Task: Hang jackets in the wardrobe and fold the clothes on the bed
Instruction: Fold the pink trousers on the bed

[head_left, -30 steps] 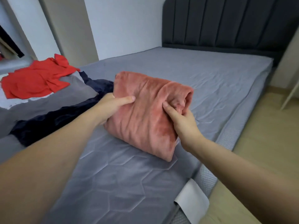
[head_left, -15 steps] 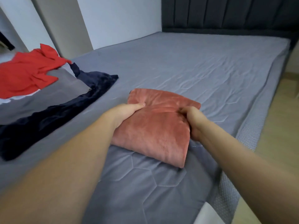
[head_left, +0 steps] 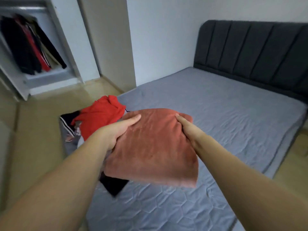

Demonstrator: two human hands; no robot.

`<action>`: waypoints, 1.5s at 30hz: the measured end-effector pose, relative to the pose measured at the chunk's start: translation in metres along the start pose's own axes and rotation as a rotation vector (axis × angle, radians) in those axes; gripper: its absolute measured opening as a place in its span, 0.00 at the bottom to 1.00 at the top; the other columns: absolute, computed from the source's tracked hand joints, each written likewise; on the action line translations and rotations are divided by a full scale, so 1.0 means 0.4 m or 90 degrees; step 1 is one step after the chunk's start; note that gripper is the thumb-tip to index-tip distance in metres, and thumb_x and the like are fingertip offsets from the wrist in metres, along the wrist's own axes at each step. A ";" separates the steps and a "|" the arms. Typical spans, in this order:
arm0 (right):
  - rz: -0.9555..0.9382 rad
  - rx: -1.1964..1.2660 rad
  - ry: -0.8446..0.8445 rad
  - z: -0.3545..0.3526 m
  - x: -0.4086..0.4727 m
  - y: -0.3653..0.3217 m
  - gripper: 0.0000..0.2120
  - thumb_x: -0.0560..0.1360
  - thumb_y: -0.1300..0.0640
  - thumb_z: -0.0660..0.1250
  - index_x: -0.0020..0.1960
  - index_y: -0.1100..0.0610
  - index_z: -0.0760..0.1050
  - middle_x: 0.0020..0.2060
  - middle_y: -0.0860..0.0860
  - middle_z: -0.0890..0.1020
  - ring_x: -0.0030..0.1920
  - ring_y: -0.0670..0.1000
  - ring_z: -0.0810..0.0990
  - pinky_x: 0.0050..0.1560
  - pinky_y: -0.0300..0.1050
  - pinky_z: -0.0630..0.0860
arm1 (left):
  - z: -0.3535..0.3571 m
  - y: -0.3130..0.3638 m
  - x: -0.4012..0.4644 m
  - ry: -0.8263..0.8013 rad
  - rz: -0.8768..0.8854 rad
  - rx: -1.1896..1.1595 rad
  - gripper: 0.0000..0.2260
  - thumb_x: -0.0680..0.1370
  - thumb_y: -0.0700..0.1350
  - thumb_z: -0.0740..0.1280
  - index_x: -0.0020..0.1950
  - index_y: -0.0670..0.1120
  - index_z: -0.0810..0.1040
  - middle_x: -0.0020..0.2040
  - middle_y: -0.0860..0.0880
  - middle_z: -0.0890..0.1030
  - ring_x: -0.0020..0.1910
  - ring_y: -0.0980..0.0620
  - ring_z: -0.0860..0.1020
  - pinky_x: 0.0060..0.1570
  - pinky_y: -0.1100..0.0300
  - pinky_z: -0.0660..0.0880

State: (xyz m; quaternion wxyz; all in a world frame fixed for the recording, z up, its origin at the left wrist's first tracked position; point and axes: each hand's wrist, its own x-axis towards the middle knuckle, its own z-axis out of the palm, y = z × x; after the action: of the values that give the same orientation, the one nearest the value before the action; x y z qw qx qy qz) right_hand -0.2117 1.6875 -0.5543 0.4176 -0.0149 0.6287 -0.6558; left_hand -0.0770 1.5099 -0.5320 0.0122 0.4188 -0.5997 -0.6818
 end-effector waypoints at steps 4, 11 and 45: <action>-0.041 -0.053 -0.058 0.294 -0.237 -0.296 0.25 0.77 0.39 0.63 0.63 0.59 0.76 0.50 0.55 0.84 0.48 0.51 0.83 0.43 0.44 0.78 | -0.250 0.290 -0.303 0.020 -0.034 -0.036 0.20 0.69 0.62 0.73 0.46 0.45 0.85 0.41 0.43 0.86 0.36 0.47 0.85 0.40 0.55 0.81; -0.082 -0.145 -0.144 0.699 -0.540 -0.660 0.26 0.73 0.38 0.68 0.60 0.57 0.79 0.49 0.54 0.86 0.49 0.54 0.85 0.54 0.50 0.79 | -0.609 0.592 -0.709 0.069 0.040 -0.052 0.25 0.66 0.65 0.74 0.51 0.46 0.85 0.48 0.43 0.86 0.47 0.44 0.85 0.53 0.50 0.79; -0.248 -0.060 -0.251 2.579 0.561 -1.188 0.21 0.78 0.43 0.64 0.61 0.59 0.78 0.50 0.56 0.85 0.47 0.53 0.85 0.41 0.45 0.81 | -2.400 1.439 0.260 0.184 0.271 -0.095 0.19 0.74 0.54 0.73 0.59 0.42 0.82 0.49 0.41 0.85 0.47 0.42 0.84 0.52 0.49 0.79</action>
State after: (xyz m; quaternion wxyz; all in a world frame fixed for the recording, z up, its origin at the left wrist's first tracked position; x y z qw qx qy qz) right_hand -0.0470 0.6563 -0.0543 0.3966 -0.2822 0.5503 -0.6784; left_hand 0.1382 0.5193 -0.0461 0.2720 0.3741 -0.6142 -0.6394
